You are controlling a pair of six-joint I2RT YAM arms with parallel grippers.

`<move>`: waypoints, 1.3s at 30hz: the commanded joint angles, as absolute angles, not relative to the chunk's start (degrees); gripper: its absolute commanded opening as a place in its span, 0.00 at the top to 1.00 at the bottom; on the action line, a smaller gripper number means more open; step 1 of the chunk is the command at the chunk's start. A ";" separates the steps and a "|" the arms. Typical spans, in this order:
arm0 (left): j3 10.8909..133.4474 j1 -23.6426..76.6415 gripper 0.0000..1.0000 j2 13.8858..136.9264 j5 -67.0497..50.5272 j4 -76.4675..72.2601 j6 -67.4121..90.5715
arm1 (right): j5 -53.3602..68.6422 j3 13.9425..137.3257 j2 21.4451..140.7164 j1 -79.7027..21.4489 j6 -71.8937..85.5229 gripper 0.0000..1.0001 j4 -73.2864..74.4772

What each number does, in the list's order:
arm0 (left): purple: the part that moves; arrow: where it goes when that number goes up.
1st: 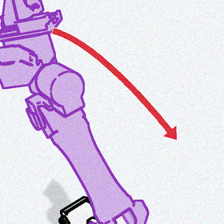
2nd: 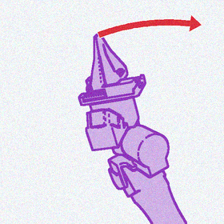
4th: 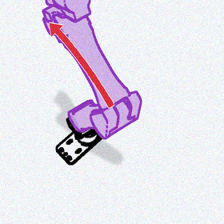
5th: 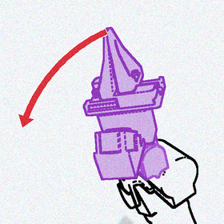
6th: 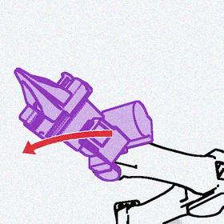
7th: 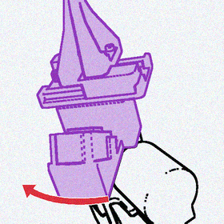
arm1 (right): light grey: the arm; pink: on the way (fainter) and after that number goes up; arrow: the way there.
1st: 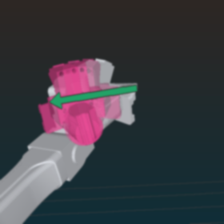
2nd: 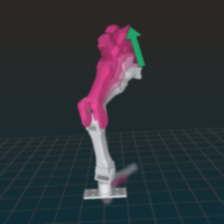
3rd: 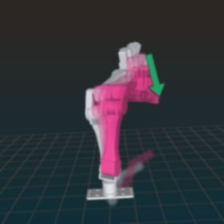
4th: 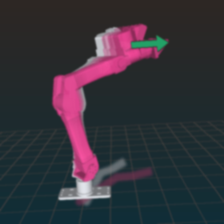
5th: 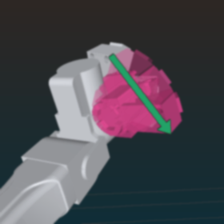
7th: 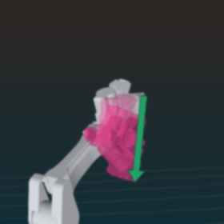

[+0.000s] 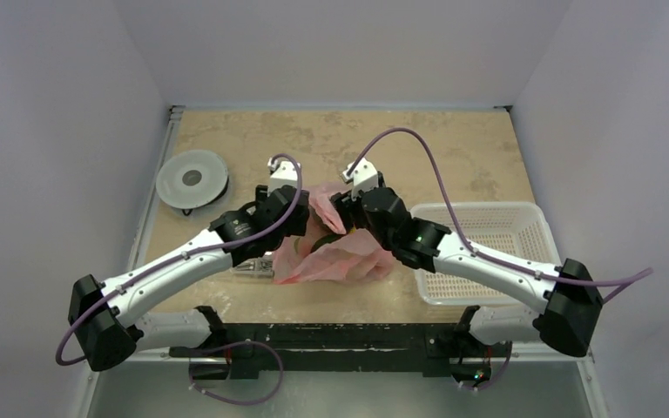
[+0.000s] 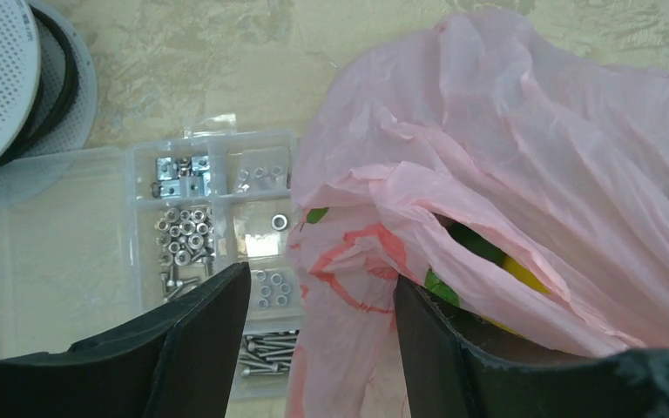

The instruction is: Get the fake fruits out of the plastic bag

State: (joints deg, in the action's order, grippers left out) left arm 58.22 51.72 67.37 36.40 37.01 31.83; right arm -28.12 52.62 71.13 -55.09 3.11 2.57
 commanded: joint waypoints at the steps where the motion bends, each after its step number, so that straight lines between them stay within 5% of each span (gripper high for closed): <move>1: 56.73 47.20 0.49 66.56 28.46 28.58 32.11 | -27.01 56.39 73.22 -54.47 4.60 0.41 -5.64; 5: 57.38 38.53 0.89 69.30 15.23 28.84 31.48 | -22.89 59.30 72.56 -51.90 8.03 0.79 -1.41; 8: 55.53 33.35 1.00 69.40 2.03 25.73 31.06 | -12.81 58.99 69.67 -44.87 12.84 1.00 -0.13; 17: 40.20 14.37 1.00 60.32 -47.99 2.17 41.66 | 36.19 68.33 77.10 -21.47 21.42 1.00 16.74; 21: 33.68 9.40 1.00 62.08 -58.84 -19.79 53.93 | 53.44 59.70 80.10 -12.87 32.52 1.00 2.85; 29: 23.48 7.73 1.00 75.83 -64.16 -80.61 88.57 | 38.93 71.50 90.74 -12.48 15.29 1.00 20.98; 35: 20.93 5.70 1.00 80.01 -63.26 -81.29 89.89 | 14.84 75.29 88.60 -12.83 11.06 1.00 26.59; 39: 18.97 0.12 1.00 74.00 -64.46 -68.46 84.04 | 6.39 74.62 86.88 -12.75 11.29 1.00 26.52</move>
State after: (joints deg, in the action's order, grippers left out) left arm 20.29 4.54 79.64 -62.43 -70.39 86.59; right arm 19.51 72.75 89.69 -12.84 13.89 24.53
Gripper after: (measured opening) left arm 0.006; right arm 0.004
